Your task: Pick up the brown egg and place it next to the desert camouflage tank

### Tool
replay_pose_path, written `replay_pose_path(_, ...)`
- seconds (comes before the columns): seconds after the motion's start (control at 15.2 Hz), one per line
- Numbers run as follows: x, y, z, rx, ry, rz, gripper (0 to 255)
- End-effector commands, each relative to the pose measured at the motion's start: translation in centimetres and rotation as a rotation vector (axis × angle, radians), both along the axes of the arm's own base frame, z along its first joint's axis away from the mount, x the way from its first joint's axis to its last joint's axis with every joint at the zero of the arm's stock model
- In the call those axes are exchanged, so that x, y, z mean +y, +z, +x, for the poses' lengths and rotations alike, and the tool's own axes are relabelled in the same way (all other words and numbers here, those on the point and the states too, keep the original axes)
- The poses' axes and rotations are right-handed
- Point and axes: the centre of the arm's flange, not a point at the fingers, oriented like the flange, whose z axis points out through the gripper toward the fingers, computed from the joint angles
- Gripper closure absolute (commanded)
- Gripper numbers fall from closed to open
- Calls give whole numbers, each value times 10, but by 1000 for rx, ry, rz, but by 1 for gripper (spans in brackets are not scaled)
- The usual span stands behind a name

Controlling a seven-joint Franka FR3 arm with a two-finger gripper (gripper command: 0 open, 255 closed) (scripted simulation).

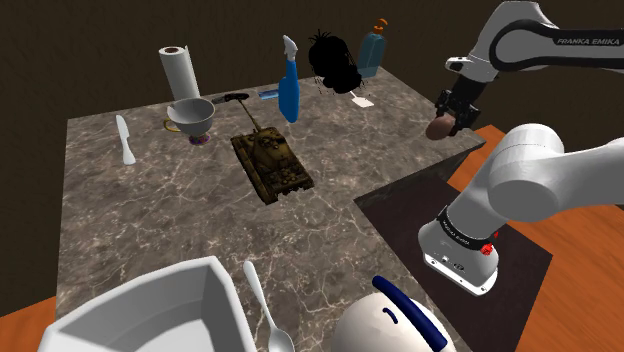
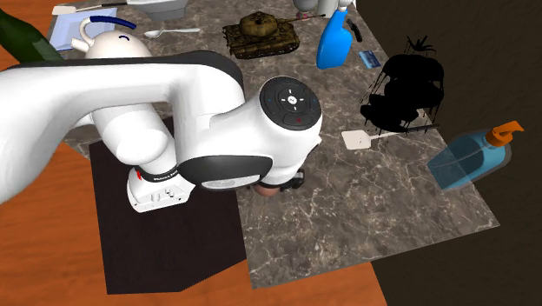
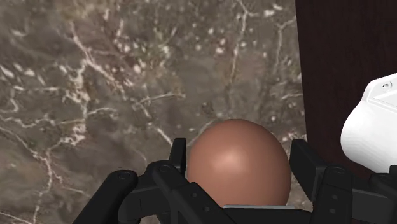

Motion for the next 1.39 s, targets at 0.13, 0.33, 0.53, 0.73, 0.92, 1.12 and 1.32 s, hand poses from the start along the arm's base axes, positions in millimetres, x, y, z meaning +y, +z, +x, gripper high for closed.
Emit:
replay_pose_path(0.13, 1, 20, 0, 0, 0, 0, 255)
replay_pose_path(0.33, 1, 36, 0, 0, 0, 0, 255)
replay_pose_path(0.53, 1, 51, 0, 0, 0, 0, 255)
replay_pose_path(0.73, 1, 67, 0, 0, 0, 0, 255)
replay_pose_path(0.92, 1, 83, 0, 0, 0, 0, 255)
replay_pose_path(1.12, 1, 99, 0, 0, 0, 0, 255)
replay_pose_path(1.32, 1, 115, 0, 0, 0, 0, 255)
